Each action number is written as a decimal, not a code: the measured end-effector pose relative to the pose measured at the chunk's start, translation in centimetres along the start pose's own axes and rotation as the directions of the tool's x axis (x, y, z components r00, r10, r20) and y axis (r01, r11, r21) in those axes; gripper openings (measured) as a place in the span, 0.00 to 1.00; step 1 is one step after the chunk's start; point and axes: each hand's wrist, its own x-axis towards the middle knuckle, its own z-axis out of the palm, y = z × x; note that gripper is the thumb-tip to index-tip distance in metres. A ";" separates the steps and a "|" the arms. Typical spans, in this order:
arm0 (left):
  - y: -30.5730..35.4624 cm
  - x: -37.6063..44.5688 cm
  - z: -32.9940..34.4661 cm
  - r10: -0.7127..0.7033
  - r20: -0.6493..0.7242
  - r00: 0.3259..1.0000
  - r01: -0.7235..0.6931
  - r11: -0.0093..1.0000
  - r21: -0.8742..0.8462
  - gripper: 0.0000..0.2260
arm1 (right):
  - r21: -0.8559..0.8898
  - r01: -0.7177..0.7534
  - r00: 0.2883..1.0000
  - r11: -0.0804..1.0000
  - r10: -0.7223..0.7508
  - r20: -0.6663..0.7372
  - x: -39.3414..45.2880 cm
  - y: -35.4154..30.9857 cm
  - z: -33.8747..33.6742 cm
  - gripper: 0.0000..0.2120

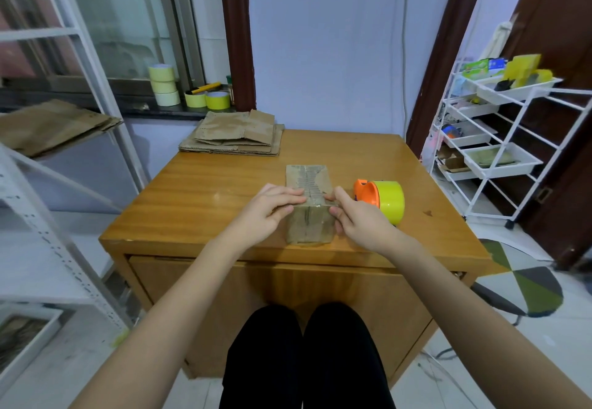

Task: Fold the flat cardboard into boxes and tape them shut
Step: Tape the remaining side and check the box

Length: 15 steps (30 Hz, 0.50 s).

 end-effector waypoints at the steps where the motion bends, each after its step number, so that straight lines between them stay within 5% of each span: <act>1: 0.1 -0.1 -0.1 -0.007 0.015 1.000 0.007 1.000 -0.001 0.15 | -0.009 0.001 1.000 1.000 -0.001 0.001 0.0 0.1 0.1 0.03; 8: 1.6 -0.6 -0.2 -0.014 -0.024 1.000 0.018 0.983 0.181 0.14 | -0.072 -0.102 0.993 0.992 0.097 -0.063 1.3 0.7 0.4 0.13; 15: 3.9 -0.5 1.5 -0.004 -0.196 0.981 0.079 0.923 0.377 0.15 | 0.309 -0.335 0.939 0.890 0.344 0.026 2.6 -0.6 0.5 0.18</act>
